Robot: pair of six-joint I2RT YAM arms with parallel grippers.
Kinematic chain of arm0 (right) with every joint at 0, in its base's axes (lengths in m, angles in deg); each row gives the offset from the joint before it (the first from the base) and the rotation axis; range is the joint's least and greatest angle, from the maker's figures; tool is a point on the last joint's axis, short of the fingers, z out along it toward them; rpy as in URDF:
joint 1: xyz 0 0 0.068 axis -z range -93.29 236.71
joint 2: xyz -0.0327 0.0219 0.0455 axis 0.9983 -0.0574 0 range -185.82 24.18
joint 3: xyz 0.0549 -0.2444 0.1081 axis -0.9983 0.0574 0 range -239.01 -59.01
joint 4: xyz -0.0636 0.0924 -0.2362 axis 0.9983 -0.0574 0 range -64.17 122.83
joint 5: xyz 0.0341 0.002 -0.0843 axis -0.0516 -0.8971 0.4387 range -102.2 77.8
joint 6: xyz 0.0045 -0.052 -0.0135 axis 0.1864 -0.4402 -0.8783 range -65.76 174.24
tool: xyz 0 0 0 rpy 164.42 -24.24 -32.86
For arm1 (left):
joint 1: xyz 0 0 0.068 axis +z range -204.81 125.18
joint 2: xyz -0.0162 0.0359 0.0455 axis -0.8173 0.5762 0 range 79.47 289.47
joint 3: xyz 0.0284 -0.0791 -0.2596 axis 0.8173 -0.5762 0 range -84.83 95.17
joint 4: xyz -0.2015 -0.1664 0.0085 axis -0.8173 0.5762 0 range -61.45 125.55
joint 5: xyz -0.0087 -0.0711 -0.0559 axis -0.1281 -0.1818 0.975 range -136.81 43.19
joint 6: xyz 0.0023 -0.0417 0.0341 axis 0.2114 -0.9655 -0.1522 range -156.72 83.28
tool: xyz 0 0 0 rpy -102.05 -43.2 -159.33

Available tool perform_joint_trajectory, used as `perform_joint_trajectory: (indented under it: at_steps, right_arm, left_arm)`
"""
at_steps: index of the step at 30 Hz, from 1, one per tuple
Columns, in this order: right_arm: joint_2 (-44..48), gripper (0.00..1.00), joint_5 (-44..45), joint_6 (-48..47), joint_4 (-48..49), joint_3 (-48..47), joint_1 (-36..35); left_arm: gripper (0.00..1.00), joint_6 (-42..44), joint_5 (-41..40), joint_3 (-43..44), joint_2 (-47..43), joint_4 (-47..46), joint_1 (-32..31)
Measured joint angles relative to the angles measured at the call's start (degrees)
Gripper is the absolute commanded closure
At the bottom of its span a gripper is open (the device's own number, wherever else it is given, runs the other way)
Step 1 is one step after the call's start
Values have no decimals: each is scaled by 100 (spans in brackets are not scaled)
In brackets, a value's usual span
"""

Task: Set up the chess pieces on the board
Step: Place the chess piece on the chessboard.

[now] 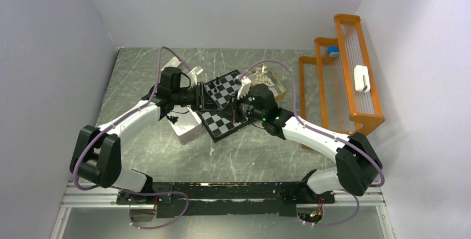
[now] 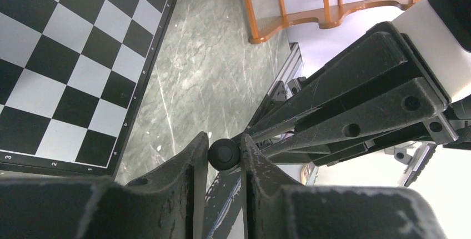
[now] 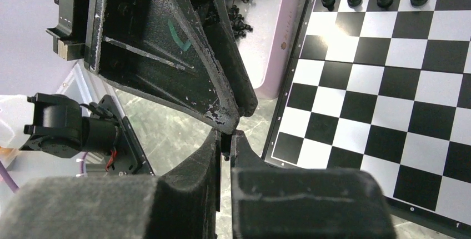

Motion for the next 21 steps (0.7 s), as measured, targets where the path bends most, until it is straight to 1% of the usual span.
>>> perform_joint_trajectory:
  at_steps: [2, 5, 9, 15, 21]
  right_arm:
    - [-2, 87, 20, 44, 35, 22, -2]
    - [-2, 75, 59, 131, 155, 116, -7]
    - [79, 62, 219, 297, 498, 407, -24]
    - [468, 60, 507, 619, 1272, 1038, -24]
    - [514, 60, 525, 938, 1934, 1213, -24]
  left_arm:
    - [77, -103, -7, -31, 0, -46, 0]
    - [79, -350, -24, -168, 0, -229, 2]
    - [80, -713, -37, -321, 0, -372, 0]
    - [82, -1401, -81, -485, -22, -793, 0]
    - [83, -2212, -122, -807, -125, -1517, 0]
